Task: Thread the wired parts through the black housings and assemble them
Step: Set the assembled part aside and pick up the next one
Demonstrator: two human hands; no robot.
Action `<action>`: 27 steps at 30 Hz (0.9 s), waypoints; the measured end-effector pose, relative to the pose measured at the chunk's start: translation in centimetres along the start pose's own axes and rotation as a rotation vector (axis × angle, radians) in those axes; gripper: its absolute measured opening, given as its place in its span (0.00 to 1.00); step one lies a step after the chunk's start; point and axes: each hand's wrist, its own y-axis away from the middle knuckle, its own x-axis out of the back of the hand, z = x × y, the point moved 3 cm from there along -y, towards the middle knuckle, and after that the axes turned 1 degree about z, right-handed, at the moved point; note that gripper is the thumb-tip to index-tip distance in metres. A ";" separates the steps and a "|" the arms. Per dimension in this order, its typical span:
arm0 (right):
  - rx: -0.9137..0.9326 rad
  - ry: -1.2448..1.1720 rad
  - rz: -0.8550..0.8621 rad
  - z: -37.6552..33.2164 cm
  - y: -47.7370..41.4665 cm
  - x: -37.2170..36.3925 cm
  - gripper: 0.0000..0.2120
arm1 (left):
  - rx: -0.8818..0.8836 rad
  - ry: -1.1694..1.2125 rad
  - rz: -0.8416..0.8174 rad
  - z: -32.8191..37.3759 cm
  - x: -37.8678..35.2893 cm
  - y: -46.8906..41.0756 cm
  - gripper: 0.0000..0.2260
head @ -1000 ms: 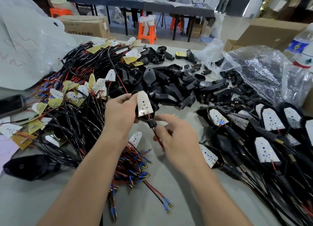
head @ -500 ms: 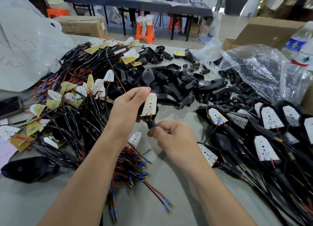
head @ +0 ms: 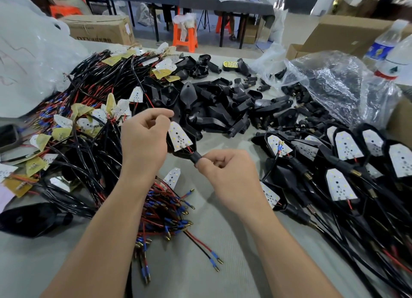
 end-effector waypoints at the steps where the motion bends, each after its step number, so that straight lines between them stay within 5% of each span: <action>1: 0.014 0.005 0.006 0.0 0.0 0.0 0.07 | -0.067 -0.085 -0.006 0.0 0.1 0.0 0.12; 10: 0.083 0.078 0.165 -0.2 0.0 0.4 0.14 | -0.270 -0.364 -0.060 1.0 -0.1 0.8 0.09; 16: 0.124 0.076 0.177 -0.6 0.0 0.8 0.16 | 0.284 0.213 -0.389 -0.2 -0.7 0.0 0.07; 19: 0.121 0.086 0.240 -1.2 -0.4 2.6 0.06 | 0.338 0.253 -0.333 -0.6 -0.3 -0.4 0.09; 23: 0.100 0.529 0.335 -1.6 -1.5 7.8 0.19 | 0.366 0.320 -0.131 -1.1 1.0 -1.6 0.12; 27: 0.018 1.136 -0.141 -1.2 -3.7 7.9 0.24 | 0.325 0.258 0.044 -1.9 1.8 -2.6 0.12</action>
